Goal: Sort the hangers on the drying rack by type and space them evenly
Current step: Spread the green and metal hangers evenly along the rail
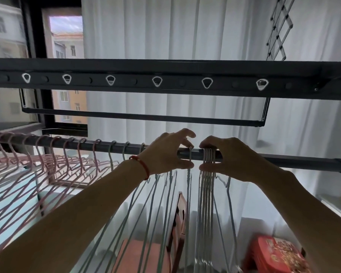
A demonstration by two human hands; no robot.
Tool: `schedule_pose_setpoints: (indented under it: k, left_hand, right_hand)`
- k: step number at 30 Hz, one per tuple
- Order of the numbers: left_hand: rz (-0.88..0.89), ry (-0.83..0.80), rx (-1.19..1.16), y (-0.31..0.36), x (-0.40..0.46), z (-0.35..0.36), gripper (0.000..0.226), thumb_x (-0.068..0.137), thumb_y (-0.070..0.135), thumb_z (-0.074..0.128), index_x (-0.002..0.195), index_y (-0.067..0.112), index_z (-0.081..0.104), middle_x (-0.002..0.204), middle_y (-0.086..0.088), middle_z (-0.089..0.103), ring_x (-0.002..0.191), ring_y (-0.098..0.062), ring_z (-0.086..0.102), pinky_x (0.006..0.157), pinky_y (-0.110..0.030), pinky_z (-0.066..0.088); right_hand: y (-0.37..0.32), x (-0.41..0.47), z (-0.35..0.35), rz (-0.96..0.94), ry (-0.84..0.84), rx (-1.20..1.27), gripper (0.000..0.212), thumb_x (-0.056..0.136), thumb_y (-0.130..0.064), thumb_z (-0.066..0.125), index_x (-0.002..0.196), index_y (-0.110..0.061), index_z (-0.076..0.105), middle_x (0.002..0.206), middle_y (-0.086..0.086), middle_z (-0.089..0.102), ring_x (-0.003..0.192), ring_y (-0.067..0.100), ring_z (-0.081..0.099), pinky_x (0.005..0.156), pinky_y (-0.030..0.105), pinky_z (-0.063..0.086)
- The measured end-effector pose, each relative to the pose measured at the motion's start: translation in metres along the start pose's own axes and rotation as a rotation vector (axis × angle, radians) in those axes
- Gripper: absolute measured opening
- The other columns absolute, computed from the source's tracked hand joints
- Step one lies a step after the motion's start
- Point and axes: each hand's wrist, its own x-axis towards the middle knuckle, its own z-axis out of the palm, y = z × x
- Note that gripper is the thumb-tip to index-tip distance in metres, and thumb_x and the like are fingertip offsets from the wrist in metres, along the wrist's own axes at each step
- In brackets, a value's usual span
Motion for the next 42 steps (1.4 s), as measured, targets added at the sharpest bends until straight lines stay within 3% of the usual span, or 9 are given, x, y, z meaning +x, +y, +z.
schedule_pose_setpoints:
  k: [3, 6, 10, 23, 28, 32, 36, 40, 42]
  left_hand:
    - [0.016, -0.004, 0.011, -0.004, 0.000, 0.000, 0.072, 0.075, 0.036, 0.083, 0.136, 0.027, 0.045, 0.126, 0.008, 0.065, 0.102, -0.008, 0.062, 0.087, -0.016, 0.046]
    - [0.065, 0.005, 0.098, -0.003, 0.002, 0.002, 0.078, 0.074, 0.047, 0.081, 0.139, 0.027, 0.043, 0.132, 0.009, 0.060, 0.119, -0.011, 0.055, 0.101, -0.029, 0.042]
    - [0.150, 0.023, 0.103, 0.006, 0.009, 0.006, 0.079, 0.073, 0.054, 0.078, 0.138, 0.024, 0.045, 0.130, 0.006, 0.062, 0.122, -0.013, 0.056, 0.103, -0.034, 0.046]
    - [0.121, -0.002, 0.011, 0.016, 0.020, 0.015, 0.077, 0.074, 0.041, 0.083, 0.139, 0.028, 0.043, 0.121, 0.013, 0.068, 0.112, -0.011, 0.061, 0.099, -0.041, 0.049]
    - [0.113, -0.022, 0.013, 0.019, 0.020, 0.016, 0.079, 0.075, 0.042, 0.082, 0.141, 0.029, 0.041, 0.125, 0.012, 0.066, 0.116, -0.011, 0.059, 0.100, -0.040, 0.048]
    - [0.111, -0.018, 0.031, 0.023, 0.022, 0.017, 0.082, 0.074, 0.048, 0.081, 0.142, 0.030, 0.040, 0.131, 0.013, 0.061, 0.123, -0.011, 0.053, 0.104, -0.039, 0.045]
    - [0.116, -0.019, 0.058, 0.030, 0.024, 0.019, 0.081, 0.075, 0.049, 0.079, 0.143, 0.029, 0.039, 0.135, 0.011, 0.058, 0.127, -0.012, 0.049, 0.107, -0.036, 0.041]
    - [0.099, 0.053, 0.061, 0.035, 0.014, 0.017, 0.074, 0.077, 0.049, 0.077, 0.140, 0.032, 0.042, 0.132, 0.015, 0.058, 0.126, -0.007, 0.047, 0.106, -0.033, 0.041]
    - [0.105, 0.108, 0.061, 0.037, 0.004, 0.013, 0.071, 0.077, 0.048, 0.077, 0.138, 0.033, 0.044, 0.129, 0.018, 0.058, 0.124, -0.004, 0.048, 0.103, -0.031, 0.043]
  right_hand:
    - [0.001, -0.001, 0.000, -0.018, 0.015, 0.029, 0.054, 0.076, -0.051, 0.079, 0.119, -0.024, 0.061, 0.092, -0.013, 0.067, 0.077, -0.001, 0.062, 0.068, 0.010, 0.043]
    - [0.004, -0.002, 0.001, -0.021, 0.030, 0.071, 0.062, 0.074, -0.052, 0.079, 0.126, -0.024, 0.062, 0.101, -0.011, 0.070, 0.084, -0.002, 0.064, 0.073, 0.008, 0.045]
    - [0.008, -0.003, -0.002, -0.007, 0.046, 0.070, 0.072, 0.071, -0.051, 0.083, 0.132, -0.024, 0.055, 0.111, -0.009, 0.072, 0.096, 0.005, 0.069, 0.087, 0.024, 0.056]
    - [0.020, -0.018, -0.014, 0.069, 0.012, 0.118, 0.073, 0.065, -0.051, 0.086, 0.126, -0.030, 0.053, 0.111, -0.010, 0.072, 0.092, 0.003, 0.068, 0.082, 0.017, 0.055]
    - [0.020, -0.024, -0.020, 0.105, 0.007, 0.128, 0.071, 0.068, -0.047, 0.086, 0.128, -0.027, 0.054, 0.114, -0.010, 0.069, 0.096, 0.005, 0.066, 0.081, 0.015, 0.051]
    - [0.021, -0.027, -0.023, 0.099, -0.002, 0.090, 0.062, 0.070, -0.045, 0.085, 0.123, -0.025, 0.058, 0.103, -0.009, 0.069, 0.087, 0.002, 0.064, 0.071, 0.005, 0.046]
    - [0.025, -0.033, -0.027, 0.096, 0.003, 0.075, 0.057, 0.071, -0.042, 0.086, 0.119, -0.023, 0.061, 0.100, -0.010, 0.070, 0.089, 0.005, 0.066, 0.074, 0.004, 0.047]
    - [0.030, -0.035, -0.029, 0.093, -0.006, 0.081, 0.056, 0.072, -0.044, 0.085, 0.119, -0.024, 0.061, 0.103, -0.011, 0.069, 0.094, 0.006, 0.066, 0.081, 0.013, 0.051]
    - [0.033, -0.037, -0.030, 0.096, -0.008, 0.083, 0.058, 0.072, -0.044, 0.084, 0.121, -0.024, 0.061, 0.105, -0.012, 0.068, 0.095, 0.003, 0.065, 0.080, 0.008, 0.047]
